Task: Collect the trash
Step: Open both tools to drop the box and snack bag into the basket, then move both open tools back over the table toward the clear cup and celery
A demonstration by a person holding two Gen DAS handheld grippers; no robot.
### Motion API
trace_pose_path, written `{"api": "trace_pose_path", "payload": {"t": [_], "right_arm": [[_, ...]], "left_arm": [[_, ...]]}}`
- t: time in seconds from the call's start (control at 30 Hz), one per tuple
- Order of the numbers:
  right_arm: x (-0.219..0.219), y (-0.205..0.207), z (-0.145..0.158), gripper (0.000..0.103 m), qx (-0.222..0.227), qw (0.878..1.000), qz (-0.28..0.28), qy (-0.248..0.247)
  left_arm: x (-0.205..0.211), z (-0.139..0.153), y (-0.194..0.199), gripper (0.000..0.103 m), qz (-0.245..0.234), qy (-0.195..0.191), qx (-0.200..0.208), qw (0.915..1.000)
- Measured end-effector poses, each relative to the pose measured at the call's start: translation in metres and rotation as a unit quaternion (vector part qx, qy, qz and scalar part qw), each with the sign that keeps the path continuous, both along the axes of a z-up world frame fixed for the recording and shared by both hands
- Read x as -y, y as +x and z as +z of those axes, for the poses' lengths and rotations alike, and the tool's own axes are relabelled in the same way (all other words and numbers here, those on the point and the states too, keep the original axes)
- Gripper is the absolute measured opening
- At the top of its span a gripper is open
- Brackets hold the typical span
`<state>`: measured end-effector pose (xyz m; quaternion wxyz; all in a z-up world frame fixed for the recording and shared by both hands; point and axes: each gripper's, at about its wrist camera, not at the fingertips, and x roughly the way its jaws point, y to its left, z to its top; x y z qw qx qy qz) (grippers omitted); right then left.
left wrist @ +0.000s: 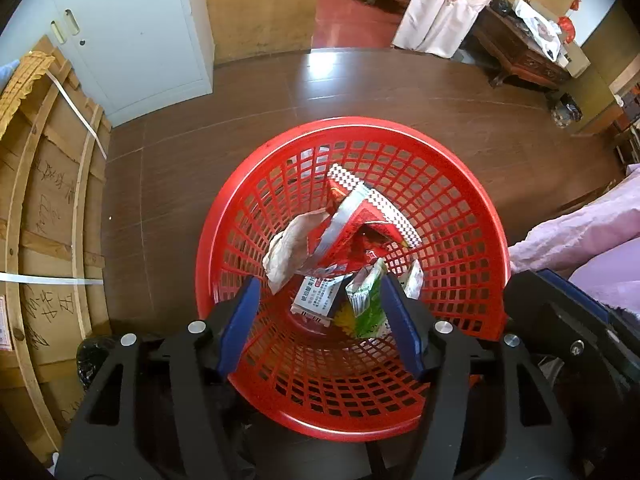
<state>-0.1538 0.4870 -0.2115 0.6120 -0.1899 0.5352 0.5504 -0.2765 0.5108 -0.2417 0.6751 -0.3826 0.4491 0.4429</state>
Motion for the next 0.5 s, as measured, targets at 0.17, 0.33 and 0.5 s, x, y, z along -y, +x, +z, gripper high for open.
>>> {"api": "trace_pose_path", "payload": {"t": [0.17,0.33,0.5], "right_arm": [[0.003,0.001,0.007,0.042,0.001,1.0,-0.005,0.007],[0.007,0.002,0.013,0.045,0.004,1.0,-0.008,0.011],[0.013,0.002,0.019,0.054,0.007,1.0,-0.015,0.014]], "left_arm": [[0.005,0.006,0.0,0.063,0.001,0.007,0.002,1.0],[0.009,0.012,0.001,0.063,0.001,0.01,0.003,0.9999],[0.014,0.023,0.0,0.063,-0.003,0.015,0.004,0.9999]]}}
